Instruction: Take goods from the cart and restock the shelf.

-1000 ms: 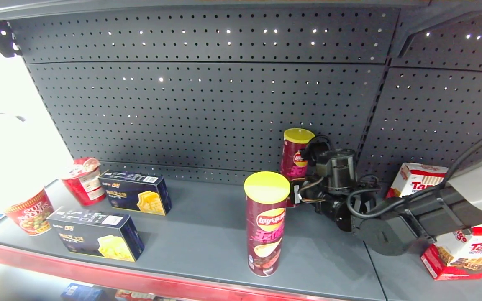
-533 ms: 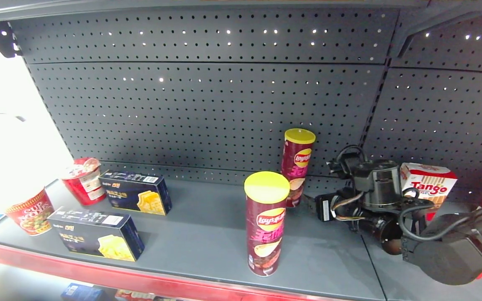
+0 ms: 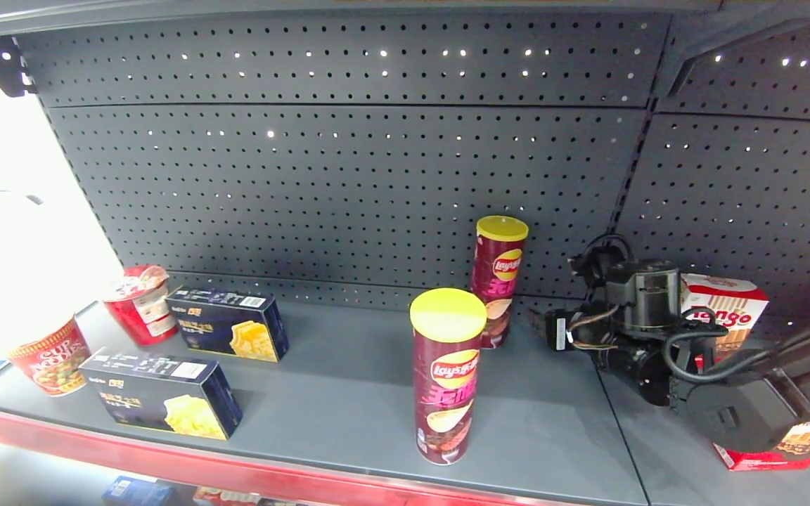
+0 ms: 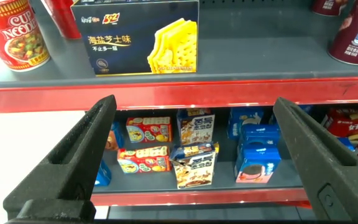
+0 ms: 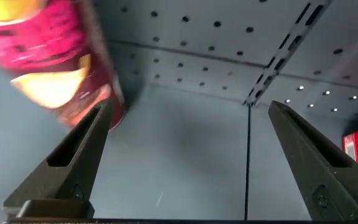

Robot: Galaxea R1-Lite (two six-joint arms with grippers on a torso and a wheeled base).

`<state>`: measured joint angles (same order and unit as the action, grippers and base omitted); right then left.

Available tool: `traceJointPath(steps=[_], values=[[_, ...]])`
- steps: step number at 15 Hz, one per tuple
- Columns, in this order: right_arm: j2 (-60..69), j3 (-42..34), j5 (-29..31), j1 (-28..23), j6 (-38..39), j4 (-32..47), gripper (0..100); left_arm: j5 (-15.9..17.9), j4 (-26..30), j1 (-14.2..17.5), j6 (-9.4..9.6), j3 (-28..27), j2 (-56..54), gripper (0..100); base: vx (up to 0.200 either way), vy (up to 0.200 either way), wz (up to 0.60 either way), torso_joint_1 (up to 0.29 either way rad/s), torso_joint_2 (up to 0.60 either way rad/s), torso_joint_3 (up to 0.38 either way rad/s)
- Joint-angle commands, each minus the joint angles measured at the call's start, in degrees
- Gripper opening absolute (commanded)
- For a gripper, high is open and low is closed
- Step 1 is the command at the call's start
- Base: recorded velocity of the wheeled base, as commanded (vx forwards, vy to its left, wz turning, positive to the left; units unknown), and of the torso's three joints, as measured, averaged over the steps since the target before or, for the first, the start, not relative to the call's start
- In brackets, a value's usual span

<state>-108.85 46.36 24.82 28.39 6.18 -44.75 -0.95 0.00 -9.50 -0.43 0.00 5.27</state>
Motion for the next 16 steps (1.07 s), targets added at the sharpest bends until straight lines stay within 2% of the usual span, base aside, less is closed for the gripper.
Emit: traceJointPath(steps=[1, 16], values=[[-3.74, 1.98, 0.58, -0.44, 0.15, -0.34, 100, -0.02, 0.00, 0.00, -0.01, 0.00, 0.09, 100, 0.000, 0.000, 0.00, 0.000, 0.00, 0.000], [-8.48, 6.64, 0.05, 0.44, 0.06, -3.06, 100, -0.02, 0.00, 0.00, -0.01, 0.00, 0.09, 100, 0.000, 0.000, 0.00, 0.000, 0.00, 0.000]])
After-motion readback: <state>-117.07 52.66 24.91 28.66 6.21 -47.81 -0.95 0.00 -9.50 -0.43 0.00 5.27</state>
